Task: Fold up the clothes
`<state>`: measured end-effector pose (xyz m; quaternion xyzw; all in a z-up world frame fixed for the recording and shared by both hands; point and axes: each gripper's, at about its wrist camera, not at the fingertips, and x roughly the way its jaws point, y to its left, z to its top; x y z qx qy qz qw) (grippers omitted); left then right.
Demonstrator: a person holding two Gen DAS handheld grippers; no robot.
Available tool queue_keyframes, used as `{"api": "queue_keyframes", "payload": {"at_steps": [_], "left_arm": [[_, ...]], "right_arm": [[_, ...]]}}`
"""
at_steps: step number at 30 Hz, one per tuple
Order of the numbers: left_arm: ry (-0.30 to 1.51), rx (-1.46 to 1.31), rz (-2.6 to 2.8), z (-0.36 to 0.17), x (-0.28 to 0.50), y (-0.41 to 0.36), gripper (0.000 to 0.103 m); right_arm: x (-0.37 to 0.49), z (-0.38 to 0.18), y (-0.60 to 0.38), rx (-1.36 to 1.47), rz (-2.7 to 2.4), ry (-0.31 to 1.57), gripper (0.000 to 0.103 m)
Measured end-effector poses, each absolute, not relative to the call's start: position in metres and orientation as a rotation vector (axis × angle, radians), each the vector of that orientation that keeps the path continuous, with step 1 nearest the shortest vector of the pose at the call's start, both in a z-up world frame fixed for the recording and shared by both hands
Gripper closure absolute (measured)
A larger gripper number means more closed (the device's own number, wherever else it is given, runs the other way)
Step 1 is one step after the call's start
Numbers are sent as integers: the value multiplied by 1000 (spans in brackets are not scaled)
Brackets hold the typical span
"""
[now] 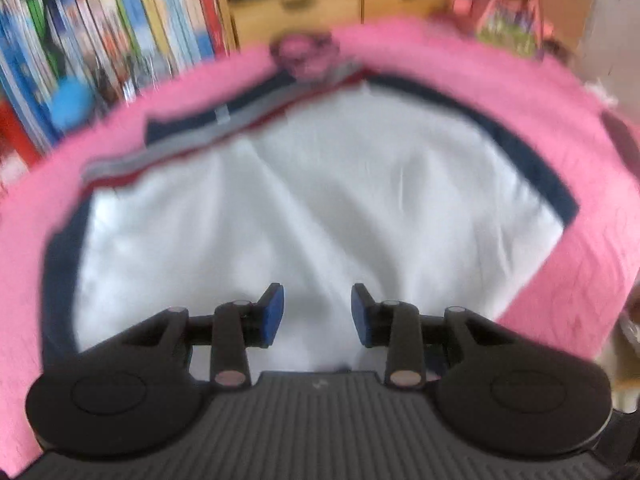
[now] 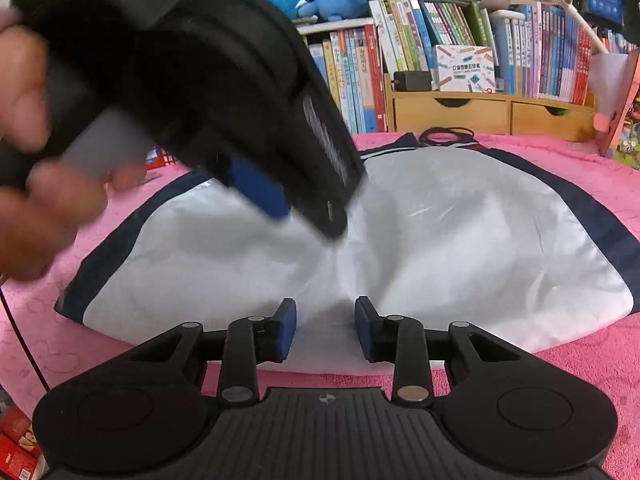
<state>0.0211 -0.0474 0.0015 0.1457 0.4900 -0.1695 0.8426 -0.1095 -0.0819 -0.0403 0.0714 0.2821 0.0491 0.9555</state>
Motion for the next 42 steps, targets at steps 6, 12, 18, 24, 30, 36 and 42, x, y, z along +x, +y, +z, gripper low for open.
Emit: {"api": "queue_keyframes", "payload": {"at_steps": [6,12,18,24,30,36,42], "left_arm": [[1057,246,-272,-6,47,-46,66],[998,208,-182,-12,97,-50,64],[982,73,-88,-18,170,-41,57],[977,62,-105,9,152,-41,63],[995,164,-276,27,61,-45,63],[1073,239,-298,-8,28,-56,59],[1056,200,-285,-15,56,-58,44]], "right_arm": [[-105,-47,-81,141,88,572,70],[-102,-51,-78,123,79,564,70],[-103,-52,-73,96,71,562,70],[-103,-53,-72,100,65,564,70],[-103,-52,-73,111,60,566,70],[-103,-52,-73,114,60,564,70],[-103,-53,-73,109,58,562,70]]}}
